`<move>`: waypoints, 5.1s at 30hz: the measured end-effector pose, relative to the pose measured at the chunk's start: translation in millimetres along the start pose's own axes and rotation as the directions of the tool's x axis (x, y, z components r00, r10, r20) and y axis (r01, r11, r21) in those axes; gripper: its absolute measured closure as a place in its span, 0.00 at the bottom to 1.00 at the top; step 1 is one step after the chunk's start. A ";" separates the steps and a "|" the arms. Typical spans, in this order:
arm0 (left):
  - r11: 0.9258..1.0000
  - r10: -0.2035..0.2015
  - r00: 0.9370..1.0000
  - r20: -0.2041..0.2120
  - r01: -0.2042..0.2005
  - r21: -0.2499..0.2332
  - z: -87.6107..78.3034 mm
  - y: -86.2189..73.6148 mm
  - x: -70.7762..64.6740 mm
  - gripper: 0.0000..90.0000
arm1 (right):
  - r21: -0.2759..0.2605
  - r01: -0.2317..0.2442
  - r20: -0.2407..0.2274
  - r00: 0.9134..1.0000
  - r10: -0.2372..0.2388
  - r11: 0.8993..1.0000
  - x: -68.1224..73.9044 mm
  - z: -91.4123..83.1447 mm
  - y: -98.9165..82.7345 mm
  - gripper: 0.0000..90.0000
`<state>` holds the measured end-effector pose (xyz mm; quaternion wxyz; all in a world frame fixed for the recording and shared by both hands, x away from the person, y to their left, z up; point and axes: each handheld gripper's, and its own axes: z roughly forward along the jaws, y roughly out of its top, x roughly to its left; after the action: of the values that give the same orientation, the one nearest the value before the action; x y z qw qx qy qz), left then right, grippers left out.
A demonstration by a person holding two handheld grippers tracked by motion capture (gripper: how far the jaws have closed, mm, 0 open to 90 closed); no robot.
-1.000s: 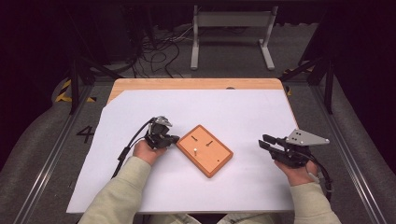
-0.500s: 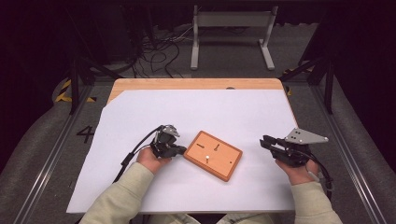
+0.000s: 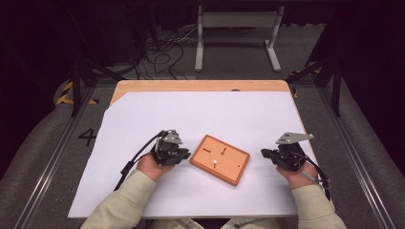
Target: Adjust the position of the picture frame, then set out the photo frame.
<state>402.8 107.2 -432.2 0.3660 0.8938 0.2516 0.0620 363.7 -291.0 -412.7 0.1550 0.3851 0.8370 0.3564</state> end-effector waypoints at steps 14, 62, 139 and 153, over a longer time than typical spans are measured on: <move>0.997 -0.046 0.999 -0.009 0.045 -0.067 -29.6 -18.7 2.8 0.70 | 0.182 0.051 -0.064 0.997 -0.040 0.982 14.2 35.2 6.5 1.00; 0.978 -0.180 0.978 -0.106 0.165 -0.130 -52.0 -48.8 14.9 0.58 | 0.093 0.135 -0.028 0.991 -0.133 0.986 23.4 98.0 68.8 0.99; 0.974 0.015 0.997 0.079 0.003 -0.229 17.7 -2.2 -42.6 0.69 | -0.218 0.046 -0.041 0.998 -0.056 0.975 8.4 5.4 44.8 0.76; 0.986 0.042 0.995 0.093 -0.026 -0.166 33.0 2.6 -43.3 0.84 | -0.210 0.030 -0.043 0.998 -0.040 0.977 6.5 2.9 38.9 0.75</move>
<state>376.2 63.6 -451.2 0.4493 0.8666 0.2123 0.0458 381.8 -267.2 -386.9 0.1811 0.3433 0.8050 0.4487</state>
